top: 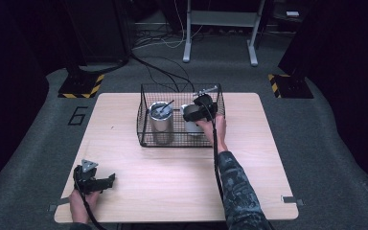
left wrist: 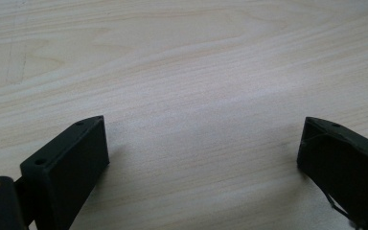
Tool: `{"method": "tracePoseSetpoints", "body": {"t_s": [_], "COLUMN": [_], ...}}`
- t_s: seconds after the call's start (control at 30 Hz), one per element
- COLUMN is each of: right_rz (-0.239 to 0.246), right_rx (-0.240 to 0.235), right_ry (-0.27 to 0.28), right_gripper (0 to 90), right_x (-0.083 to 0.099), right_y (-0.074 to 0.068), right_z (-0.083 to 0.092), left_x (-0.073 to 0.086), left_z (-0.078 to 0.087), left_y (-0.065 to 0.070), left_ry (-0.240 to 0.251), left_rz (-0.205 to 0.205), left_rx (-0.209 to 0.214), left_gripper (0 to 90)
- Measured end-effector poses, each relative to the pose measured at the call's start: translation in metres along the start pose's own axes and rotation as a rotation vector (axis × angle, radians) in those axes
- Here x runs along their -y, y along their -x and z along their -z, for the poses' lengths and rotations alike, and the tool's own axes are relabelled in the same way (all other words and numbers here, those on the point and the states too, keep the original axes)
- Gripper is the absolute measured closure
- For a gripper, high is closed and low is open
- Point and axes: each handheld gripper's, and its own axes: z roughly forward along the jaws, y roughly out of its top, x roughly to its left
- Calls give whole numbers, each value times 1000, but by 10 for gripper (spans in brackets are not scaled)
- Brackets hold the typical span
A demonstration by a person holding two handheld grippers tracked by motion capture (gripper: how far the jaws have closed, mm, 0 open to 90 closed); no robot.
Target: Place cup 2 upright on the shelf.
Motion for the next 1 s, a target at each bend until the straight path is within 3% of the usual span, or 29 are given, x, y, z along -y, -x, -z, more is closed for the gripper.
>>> {"method": "tracePoseSetpoints", "body": {"t_s": [1.0], "right_rz": [13], "right_rx": [5], "right_ry": [-61], "right_gripper": [54], "right_x": [3], "right_y": [-3], "right_z": [-12], "left_x": [0], "left_z": [0], "left_y": [0], "left_ry": [1], "left_rz": [1], "left_rx": [1], "left_gripper": [36]}}
